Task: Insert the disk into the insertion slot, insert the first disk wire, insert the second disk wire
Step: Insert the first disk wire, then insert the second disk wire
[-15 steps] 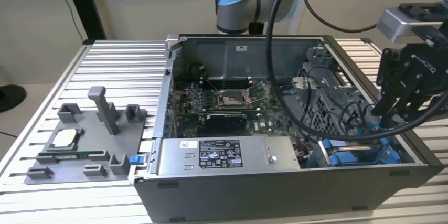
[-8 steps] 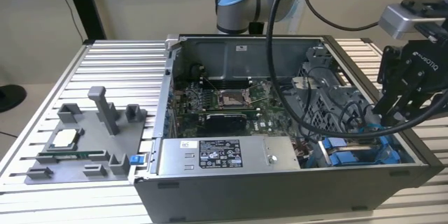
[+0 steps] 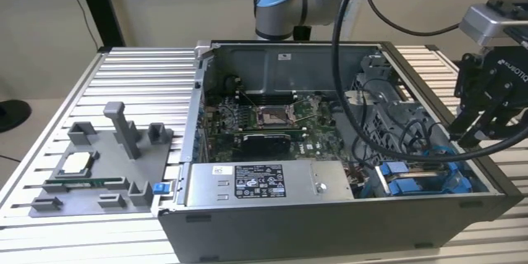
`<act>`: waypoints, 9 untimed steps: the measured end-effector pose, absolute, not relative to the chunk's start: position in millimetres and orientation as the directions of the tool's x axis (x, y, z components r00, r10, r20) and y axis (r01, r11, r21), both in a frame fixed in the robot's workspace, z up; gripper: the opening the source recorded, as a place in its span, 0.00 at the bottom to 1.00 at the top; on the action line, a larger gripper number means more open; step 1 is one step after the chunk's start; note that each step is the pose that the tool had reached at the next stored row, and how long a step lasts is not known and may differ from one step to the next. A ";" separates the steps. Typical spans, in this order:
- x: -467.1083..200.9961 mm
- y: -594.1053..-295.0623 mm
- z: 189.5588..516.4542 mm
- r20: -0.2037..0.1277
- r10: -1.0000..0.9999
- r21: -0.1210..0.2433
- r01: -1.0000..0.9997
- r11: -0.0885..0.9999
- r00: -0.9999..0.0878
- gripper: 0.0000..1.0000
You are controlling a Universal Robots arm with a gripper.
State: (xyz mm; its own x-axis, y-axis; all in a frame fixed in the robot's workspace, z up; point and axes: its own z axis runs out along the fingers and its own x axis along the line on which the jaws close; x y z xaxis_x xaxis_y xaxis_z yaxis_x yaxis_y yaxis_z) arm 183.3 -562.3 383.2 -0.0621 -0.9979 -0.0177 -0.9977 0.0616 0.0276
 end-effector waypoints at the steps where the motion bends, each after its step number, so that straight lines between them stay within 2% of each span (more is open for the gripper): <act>1: 185.7 -562.3 383.1 -0.018 -0.998 0.028 -0.998 0.058 -0.058 1.00; 9: 197.9 -562.2 382.8 -0.019 -0.999 0.028 -0.999 0.042 -0.043 1.00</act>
State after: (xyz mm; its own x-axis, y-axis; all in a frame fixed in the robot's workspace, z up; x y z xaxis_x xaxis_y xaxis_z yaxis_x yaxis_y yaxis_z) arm 197.9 -562.2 382.8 -0.0428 -0.9989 -0.0193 -0.9987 0.0423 0.0277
